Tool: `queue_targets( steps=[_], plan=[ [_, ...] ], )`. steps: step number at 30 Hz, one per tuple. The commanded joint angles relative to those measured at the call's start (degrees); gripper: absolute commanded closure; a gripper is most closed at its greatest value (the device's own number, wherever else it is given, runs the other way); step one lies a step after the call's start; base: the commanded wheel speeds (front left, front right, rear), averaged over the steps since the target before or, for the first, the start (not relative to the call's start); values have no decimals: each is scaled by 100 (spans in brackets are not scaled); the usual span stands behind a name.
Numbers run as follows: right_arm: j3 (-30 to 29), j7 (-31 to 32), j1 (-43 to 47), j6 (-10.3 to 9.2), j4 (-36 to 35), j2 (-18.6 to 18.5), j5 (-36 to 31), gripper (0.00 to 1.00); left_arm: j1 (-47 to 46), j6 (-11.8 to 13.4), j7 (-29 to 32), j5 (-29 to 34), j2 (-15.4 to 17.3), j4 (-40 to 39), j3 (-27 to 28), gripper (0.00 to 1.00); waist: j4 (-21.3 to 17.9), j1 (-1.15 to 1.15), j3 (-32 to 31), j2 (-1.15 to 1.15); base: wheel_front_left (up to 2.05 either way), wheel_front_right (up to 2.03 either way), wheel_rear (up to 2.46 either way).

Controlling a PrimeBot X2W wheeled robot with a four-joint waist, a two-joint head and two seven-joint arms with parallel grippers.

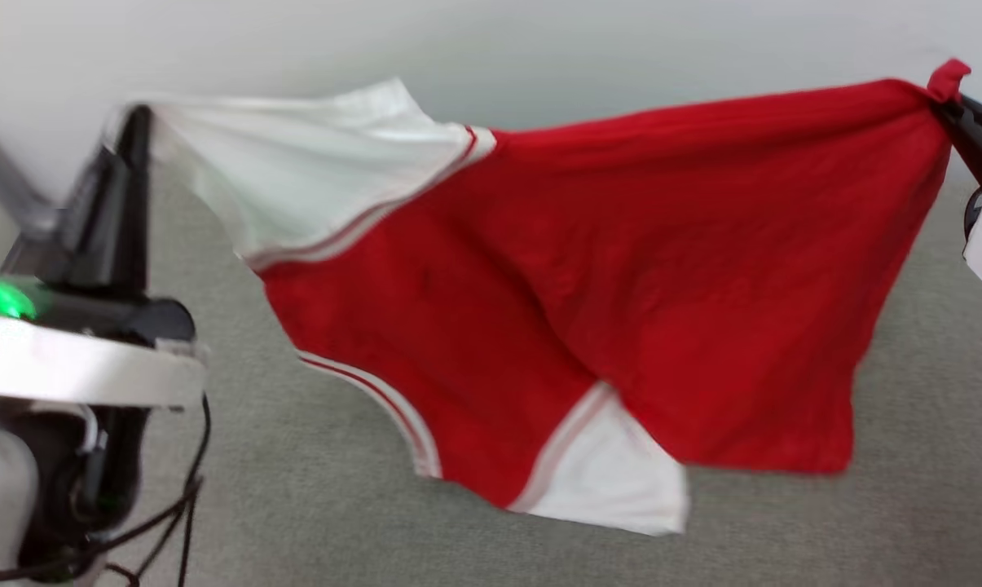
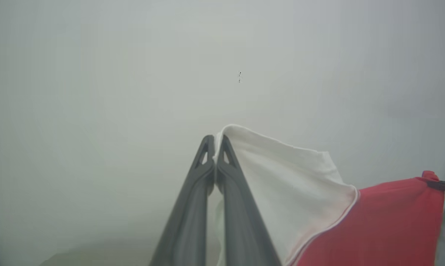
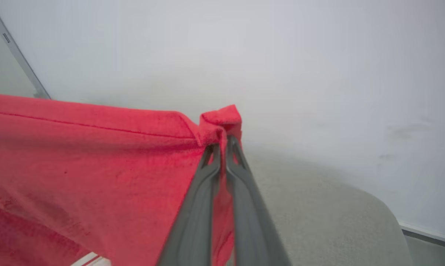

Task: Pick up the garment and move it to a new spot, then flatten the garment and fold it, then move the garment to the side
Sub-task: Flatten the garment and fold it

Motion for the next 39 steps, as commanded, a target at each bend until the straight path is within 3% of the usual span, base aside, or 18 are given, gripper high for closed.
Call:
queue_targets(
  steps=[1,12,20,26,33,39],
  plan=[
    [-15,-49,44,-6,-86,44,5,100,-143,48,-63,46,-13,-17,62,100,-179,0,-90,0,0,0,0],
    [-284,-287,-110,-6,-888,324,-86,100,-1344,202,-395,312,16,8,493,100,-610,0,114,0,0,0,0],
    [-618,-674,-605,-6,-1212,520,-305,100,-2454,50,-395,643,311,230,497,100,-701,0,710,0,0,0,0],
    [-706,-751,-1248,-7,-1117,541,-496,100,-3443,-304,-178,704,658,654,453,100,-708,0,1417,0,0,0,0],
    [-842,-955,-2428,-9,-449,562,-769,100,-5004,-983,13,969,1156,1601,204,100,-715,0,2385,0,0,0,0],
    [-809,-1449,-3800,-11,625,502,-1222,100,-6840,-1598,-218,1388,1091,2965,-209,100,-652,0,3057,0,0,0,0]
  ],
)
